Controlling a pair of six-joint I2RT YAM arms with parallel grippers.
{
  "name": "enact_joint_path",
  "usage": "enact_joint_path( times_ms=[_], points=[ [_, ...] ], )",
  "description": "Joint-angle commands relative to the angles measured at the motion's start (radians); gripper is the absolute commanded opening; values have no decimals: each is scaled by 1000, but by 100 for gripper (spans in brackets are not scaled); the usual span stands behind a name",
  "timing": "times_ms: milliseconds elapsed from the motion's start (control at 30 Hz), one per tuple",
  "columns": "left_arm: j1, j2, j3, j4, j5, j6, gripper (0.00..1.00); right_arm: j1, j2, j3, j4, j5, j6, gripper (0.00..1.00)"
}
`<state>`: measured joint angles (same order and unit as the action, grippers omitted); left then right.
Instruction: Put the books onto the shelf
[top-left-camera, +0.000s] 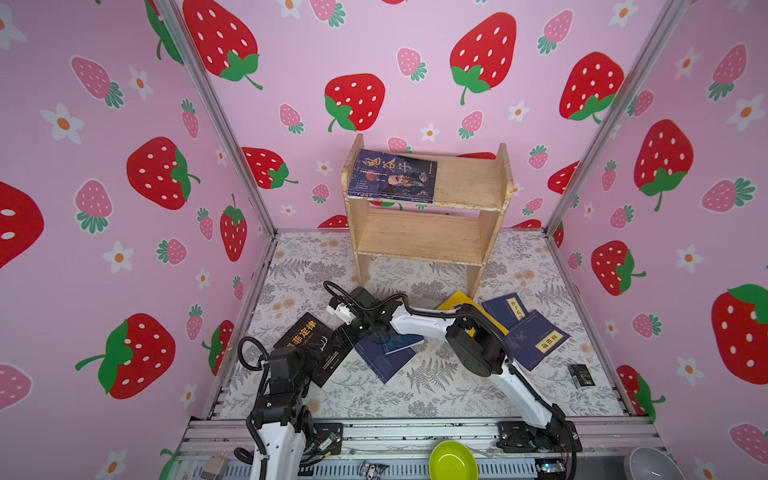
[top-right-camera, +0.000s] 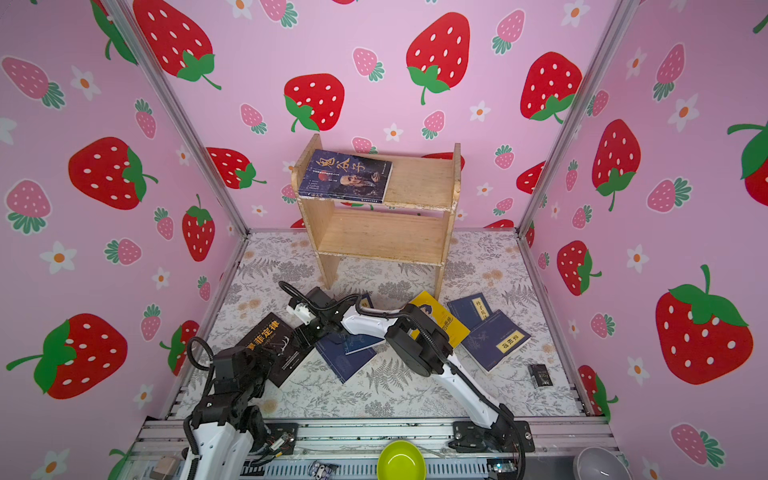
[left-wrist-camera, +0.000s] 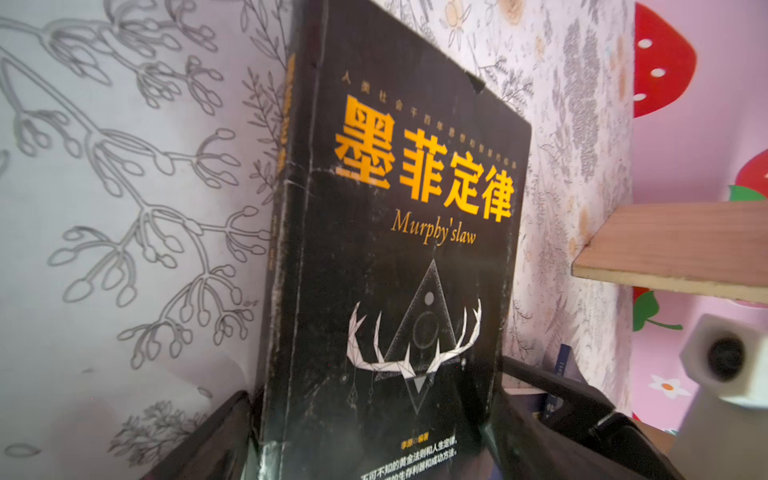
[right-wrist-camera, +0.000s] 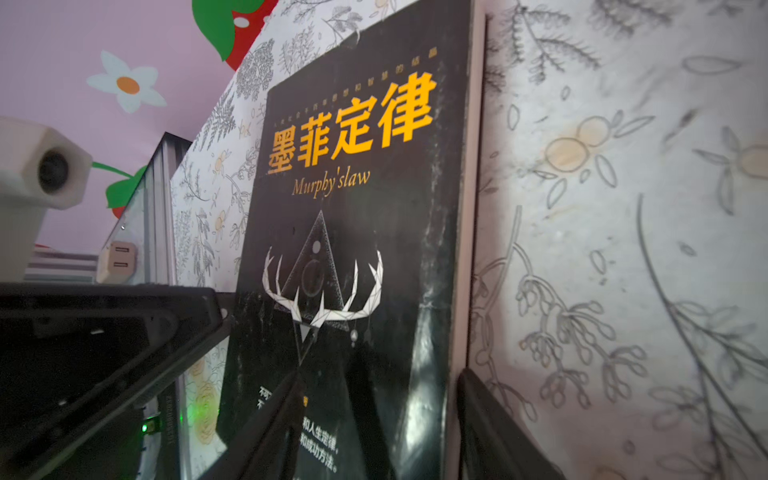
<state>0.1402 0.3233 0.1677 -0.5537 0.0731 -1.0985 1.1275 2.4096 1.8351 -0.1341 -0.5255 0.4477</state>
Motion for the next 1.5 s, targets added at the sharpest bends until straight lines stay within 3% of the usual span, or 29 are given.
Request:
enact_joint_path(
  times_ms=[0, 100, 433, 667, 800, 967, 1300, 1467],
  points=[
    [-3, -31, -54, -5, 92, -55, 91, 28, 18, 41, -66, -135, -5, 48],
    [-2, -41, -63, 2, 95, -67, 91, 22, 0, 39, -62, -157, -5, 39],
    [-2, -22, -64, 97, 119, -72, 92, 15, 44, 87, -124, -216, 4, 39],
    [-3, -28, -67, 92, 120, -74, 92, 8, 64, 117, -183, -190, 3, 26],
    [-3, -41, -57, 76, 116, -70, 92, -4, 66, 127, -203, -152, 10, 13],
    [-3, -65, 0, 12, 91, -39, 94, -35, 14, 86, -149, -144, 35, 8],
    [-2, -65, 281, -144, 71, 96, 99, -81, -211, 56, -54, -137, 56, 4],
    [-2, 46, 556, -219, 89, 329, 99, -131, -375, -70, 33, -167, 86, 5]
  ],
)
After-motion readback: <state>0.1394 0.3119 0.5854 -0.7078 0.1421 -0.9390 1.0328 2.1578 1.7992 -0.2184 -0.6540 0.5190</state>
